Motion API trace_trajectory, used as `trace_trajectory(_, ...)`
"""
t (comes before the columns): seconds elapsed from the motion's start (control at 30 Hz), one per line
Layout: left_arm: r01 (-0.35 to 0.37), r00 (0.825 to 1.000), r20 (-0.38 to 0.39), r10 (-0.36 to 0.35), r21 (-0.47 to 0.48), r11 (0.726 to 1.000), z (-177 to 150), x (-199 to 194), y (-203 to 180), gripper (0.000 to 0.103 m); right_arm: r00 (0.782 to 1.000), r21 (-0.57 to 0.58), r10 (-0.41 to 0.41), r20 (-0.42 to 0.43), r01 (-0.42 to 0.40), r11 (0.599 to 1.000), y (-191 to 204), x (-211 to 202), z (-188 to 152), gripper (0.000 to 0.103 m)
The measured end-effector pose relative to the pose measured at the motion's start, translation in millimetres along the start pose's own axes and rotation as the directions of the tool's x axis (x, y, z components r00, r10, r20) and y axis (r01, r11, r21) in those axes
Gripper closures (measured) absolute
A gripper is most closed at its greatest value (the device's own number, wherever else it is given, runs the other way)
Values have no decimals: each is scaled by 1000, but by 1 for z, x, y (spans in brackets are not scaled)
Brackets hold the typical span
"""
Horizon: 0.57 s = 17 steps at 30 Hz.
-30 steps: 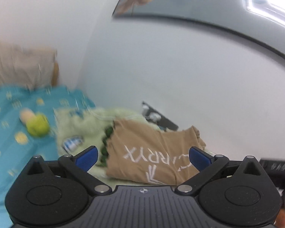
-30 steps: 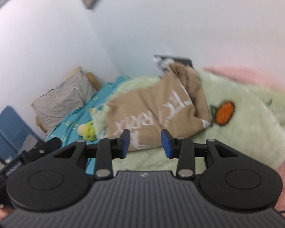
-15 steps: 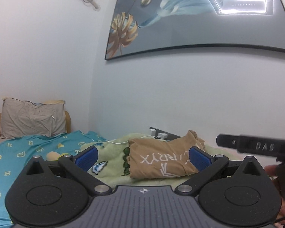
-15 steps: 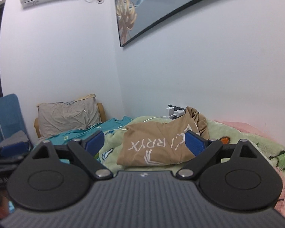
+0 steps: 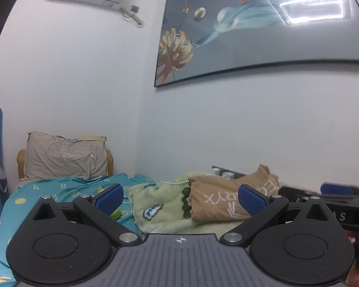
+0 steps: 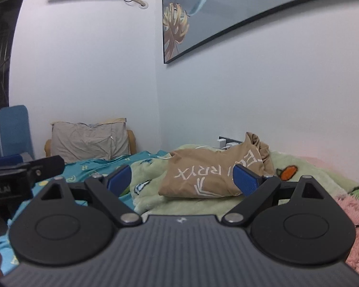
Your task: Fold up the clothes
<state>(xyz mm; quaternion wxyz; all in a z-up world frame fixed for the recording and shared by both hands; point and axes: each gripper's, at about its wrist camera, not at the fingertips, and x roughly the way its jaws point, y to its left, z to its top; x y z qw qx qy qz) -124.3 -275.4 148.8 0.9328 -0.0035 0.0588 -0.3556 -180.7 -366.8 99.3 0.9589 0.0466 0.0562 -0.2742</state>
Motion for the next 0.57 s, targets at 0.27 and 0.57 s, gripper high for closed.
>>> trace_trajectory(0.27, 17, 1000, -14, -17, 24, 1000, -11, -1, -9, 0, 999, -24, -41, 12, 41, 999, 4, 2, 0, 10)
trace_trajectory(0.57, 57, 998, 12, -56, -16, 998, -9, -6, -4, 0, 999, -30, -51, 14, 51, 998, 6, 1, 0, 10)
